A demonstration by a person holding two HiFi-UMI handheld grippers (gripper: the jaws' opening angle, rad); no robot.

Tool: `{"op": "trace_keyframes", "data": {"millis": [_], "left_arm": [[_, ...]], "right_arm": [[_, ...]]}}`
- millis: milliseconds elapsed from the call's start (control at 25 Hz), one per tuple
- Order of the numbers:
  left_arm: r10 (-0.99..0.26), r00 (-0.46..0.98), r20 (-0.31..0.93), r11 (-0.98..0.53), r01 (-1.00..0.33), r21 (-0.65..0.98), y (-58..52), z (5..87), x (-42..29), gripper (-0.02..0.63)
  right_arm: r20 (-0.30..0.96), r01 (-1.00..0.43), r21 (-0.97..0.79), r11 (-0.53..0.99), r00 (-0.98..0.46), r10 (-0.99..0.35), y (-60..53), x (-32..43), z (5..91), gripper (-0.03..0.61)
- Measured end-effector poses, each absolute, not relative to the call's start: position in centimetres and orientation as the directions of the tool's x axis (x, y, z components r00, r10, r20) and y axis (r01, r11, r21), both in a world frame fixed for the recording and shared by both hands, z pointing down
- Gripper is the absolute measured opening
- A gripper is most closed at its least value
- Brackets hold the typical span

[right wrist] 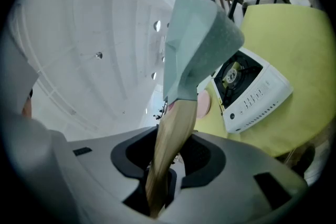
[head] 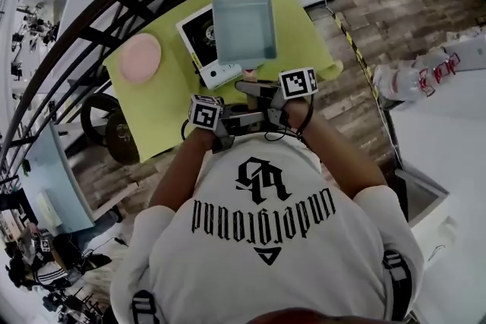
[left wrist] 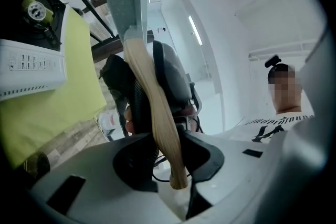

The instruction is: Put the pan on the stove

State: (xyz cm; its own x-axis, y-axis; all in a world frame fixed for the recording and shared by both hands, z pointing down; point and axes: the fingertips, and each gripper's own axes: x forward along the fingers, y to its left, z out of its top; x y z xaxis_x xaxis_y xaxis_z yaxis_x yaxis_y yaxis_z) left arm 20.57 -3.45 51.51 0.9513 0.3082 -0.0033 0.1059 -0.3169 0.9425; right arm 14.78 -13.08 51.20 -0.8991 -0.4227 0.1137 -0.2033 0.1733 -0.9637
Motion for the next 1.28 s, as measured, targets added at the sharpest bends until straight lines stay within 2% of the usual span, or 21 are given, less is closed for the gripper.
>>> {"op": "trace_keyframes", "data": {"millis": [440,720,880,1280], "left_arm": [[0.159,0.987,-0.04,-0.315,0.089,0.945,-6.7,53.8,19.8,0.12],[0.089,0.995,-0.05,-0.253,0.071,0.965,-11.7,56.6,19.0,0.12],[0.074,0.996,-0.039,-0.239,0.056,0.969,-12.5,57.8,19.4,0.119],[0.064,0.998,-0.018,-0.181,0.029,0.983,-16.8,62.1,18.5,0.12]], "right_arm": [[0.131,-0.186,-0.962,0.199,-0.957,-0.258,-15.2,12.3,53.3,0.137],[0.193,-0.217,-0.967,0.131,-0.966,-0.175,-19.4,11.2,57.5,0.137],[0.152,-0.173,-0.975,0.141,-0.977,-0.149,-20.2,11.1,58.2,0.138],[0.173,-0.18,-0.98,0.09,-0.981,-0.086,-24.1,9.7,63.1,0.141]]}}
